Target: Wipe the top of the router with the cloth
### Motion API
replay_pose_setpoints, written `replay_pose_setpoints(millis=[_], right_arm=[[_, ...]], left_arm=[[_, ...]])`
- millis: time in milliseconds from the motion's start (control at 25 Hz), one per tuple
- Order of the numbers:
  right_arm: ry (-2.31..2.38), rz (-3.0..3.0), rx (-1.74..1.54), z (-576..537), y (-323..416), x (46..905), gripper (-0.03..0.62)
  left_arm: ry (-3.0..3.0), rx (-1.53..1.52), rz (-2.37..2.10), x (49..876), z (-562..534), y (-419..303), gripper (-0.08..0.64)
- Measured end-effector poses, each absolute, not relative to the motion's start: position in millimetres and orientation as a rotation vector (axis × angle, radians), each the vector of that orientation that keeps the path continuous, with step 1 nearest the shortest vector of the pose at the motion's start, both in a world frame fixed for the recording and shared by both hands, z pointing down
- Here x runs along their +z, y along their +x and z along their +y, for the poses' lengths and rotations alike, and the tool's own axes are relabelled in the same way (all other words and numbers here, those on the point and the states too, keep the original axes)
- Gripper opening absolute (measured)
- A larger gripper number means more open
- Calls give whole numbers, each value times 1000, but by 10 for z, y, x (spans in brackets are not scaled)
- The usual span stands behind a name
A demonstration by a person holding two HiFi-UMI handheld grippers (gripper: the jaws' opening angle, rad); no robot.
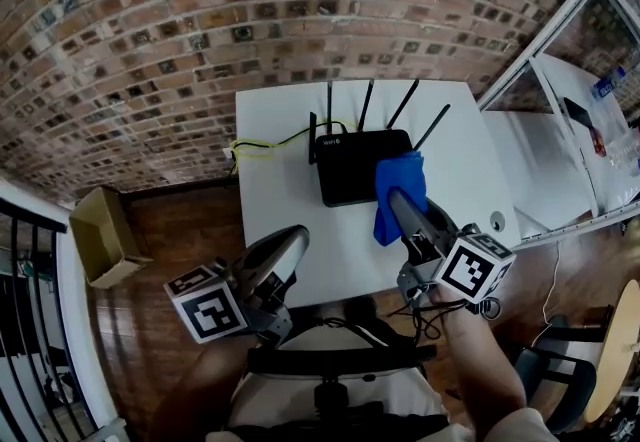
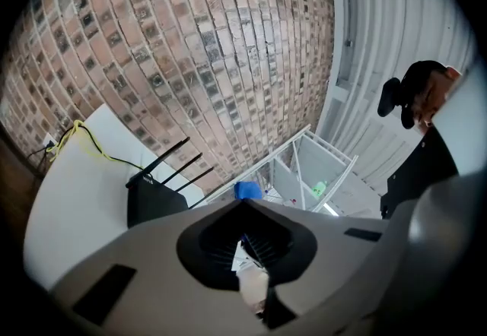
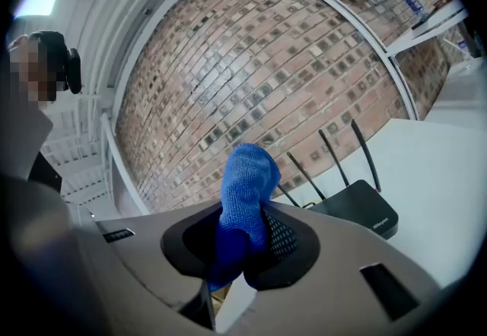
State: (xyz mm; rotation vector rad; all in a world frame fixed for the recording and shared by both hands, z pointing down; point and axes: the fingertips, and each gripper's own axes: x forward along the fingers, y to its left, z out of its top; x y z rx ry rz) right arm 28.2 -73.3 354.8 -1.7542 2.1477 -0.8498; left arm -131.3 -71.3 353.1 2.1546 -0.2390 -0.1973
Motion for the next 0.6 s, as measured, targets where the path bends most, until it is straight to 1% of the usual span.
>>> replay_pose_setpoints(millis=[320,600], right_arm=[[-1824,2132,-845,-31,1144,3504,105],[-1899,2059,-787,558,1863,3526,106]], left_arm=[[2157,-217,-302,3462,-239,-713,17],[2161,-173,-340,3427,256,-172,17]])
